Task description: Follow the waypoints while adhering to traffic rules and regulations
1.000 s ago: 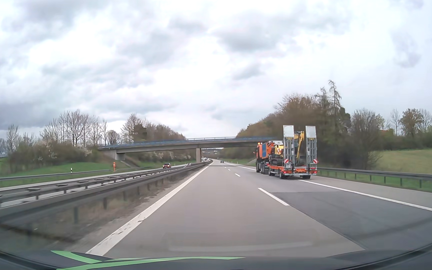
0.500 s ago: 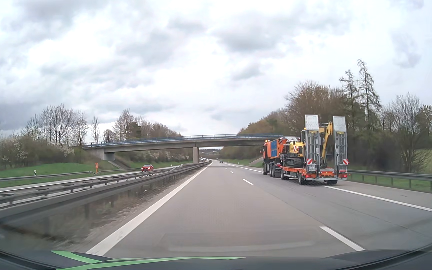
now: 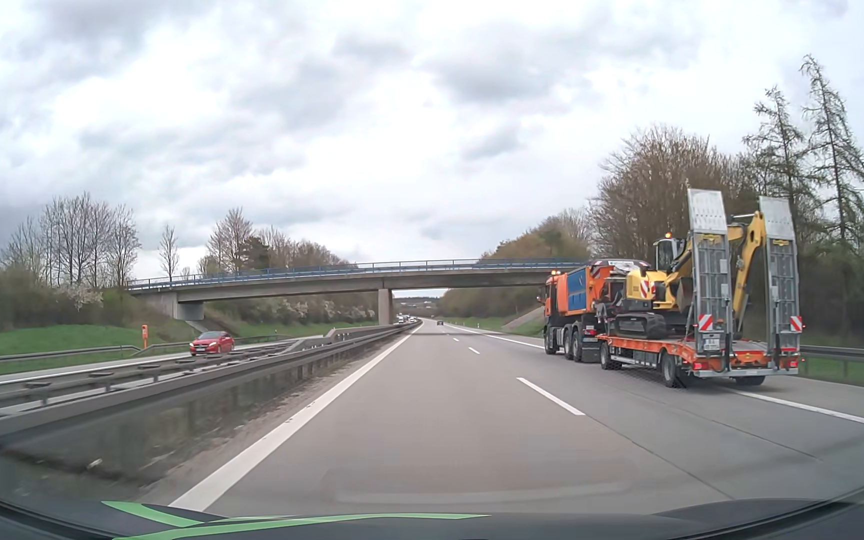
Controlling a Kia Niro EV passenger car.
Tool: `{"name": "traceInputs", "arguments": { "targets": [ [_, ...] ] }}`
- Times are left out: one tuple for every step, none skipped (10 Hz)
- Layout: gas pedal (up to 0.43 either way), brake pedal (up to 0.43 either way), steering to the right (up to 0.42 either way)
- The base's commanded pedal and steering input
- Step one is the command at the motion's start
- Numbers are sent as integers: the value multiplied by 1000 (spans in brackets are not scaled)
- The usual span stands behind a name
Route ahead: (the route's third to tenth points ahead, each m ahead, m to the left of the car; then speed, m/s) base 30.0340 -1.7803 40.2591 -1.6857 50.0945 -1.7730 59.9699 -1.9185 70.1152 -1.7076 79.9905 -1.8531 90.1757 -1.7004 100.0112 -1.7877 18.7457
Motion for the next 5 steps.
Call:
{"name": "traceInputs", "arguments": {
  "targets": [
    [138, 0, 0],
    [138, 0, 0],
    [138, 0, 0],
    [138, 0, -1],
    [138, 0, -1]
  ]
}}
